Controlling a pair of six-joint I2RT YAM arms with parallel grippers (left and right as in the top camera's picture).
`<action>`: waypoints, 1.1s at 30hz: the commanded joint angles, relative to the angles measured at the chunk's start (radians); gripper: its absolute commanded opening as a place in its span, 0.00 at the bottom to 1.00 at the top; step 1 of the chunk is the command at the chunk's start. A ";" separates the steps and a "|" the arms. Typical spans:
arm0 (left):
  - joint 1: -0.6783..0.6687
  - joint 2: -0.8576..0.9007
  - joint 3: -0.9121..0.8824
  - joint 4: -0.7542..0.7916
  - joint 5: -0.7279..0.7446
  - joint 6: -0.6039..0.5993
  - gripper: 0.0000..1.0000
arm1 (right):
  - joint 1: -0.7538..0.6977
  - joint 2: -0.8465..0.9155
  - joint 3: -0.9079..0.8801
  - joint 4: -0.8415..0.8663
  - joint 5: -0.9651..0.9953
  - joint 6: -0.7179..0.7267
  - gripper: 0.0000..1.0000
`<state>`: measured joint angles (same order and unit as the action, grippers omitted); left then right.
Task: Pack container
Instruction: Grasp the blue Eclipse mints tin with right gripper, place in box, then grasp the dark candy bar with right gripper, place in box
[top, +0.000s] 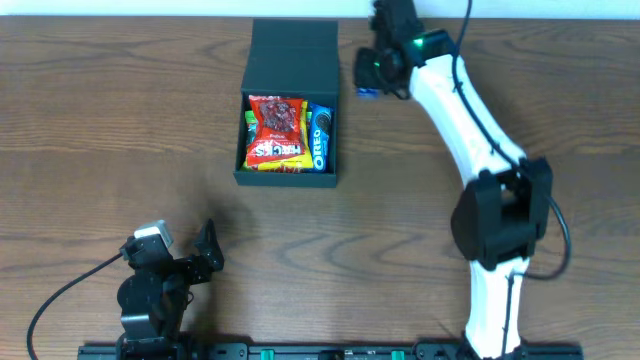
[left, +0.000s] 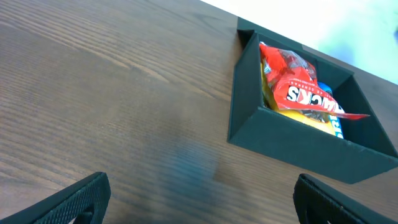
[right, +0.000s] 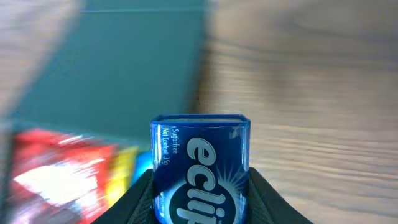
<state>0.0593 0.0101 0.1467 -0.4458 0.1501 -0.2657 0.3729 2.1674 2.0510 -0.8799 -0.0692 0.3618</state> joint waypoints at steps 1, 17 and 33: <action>0.006 -0.006 -0.018 -0.005 -0.001 -0.004 0.95 | 0.081 -0.005 0.011 -0.044 -0.018 0.000 0.25; 0.006 -0.006 -0.018 -0.005 -0.001 -0.004 0.95 | 0.155 0.017 0.010 -0.069 0.055 0.000 0.99; 0.006 -0.006 -0.018 -0.005 -0.001 -0.004 0.95 | -0.361 0.029 0.009 -0.078 0.222 -0.137 0.99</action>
<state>0.0593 0.0101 0.1467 -0.4458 0.1501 -0.2657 0.0597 2.1891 2.0636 -0.9569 0.1543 0.3157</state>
